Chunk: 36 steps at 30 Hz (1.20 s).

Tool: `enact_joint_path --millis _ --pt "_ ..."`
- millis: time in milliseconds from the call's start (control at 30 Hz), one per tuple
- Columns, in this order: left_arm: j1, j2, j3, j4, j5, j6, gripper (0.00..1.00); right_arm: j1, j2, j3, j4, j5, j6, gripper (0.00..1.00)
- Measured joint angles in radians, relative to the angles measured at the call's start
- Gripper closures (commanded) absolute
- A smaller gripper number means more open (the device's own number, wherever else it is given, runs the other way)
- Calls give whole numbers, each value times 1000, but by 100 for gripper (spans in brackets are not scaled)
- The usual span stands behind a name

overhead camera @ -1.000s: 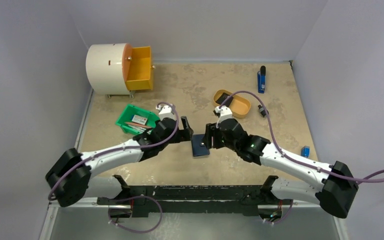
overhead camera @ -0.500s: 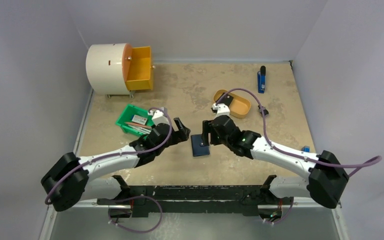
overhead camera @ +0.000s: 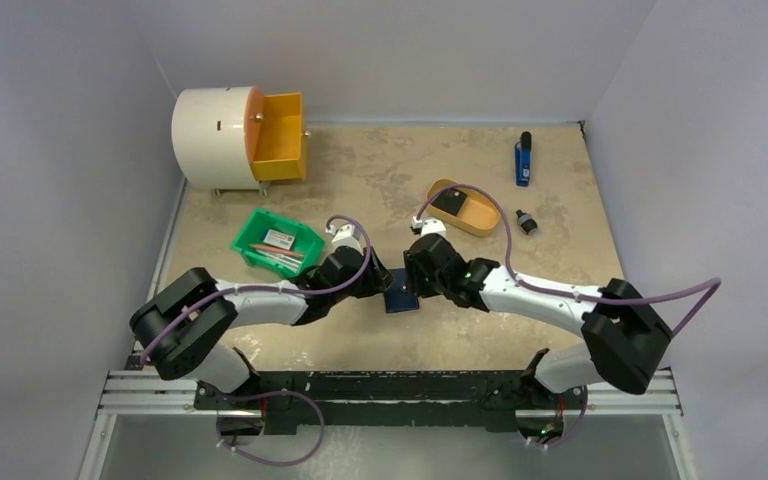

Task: Put the credit cards into the card holder
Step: Open the card holder at the center of the board.

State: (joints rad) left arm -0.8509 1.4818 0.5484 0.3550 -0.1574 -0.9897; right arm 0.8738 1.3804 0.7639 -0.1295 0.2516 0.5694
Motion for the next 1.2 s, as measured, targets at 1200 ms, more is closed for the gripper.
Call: enact_joint_path --millis 1200 --pt "26 148 -1 161 72 -118 100 75 254 194 -129 107 14 58"
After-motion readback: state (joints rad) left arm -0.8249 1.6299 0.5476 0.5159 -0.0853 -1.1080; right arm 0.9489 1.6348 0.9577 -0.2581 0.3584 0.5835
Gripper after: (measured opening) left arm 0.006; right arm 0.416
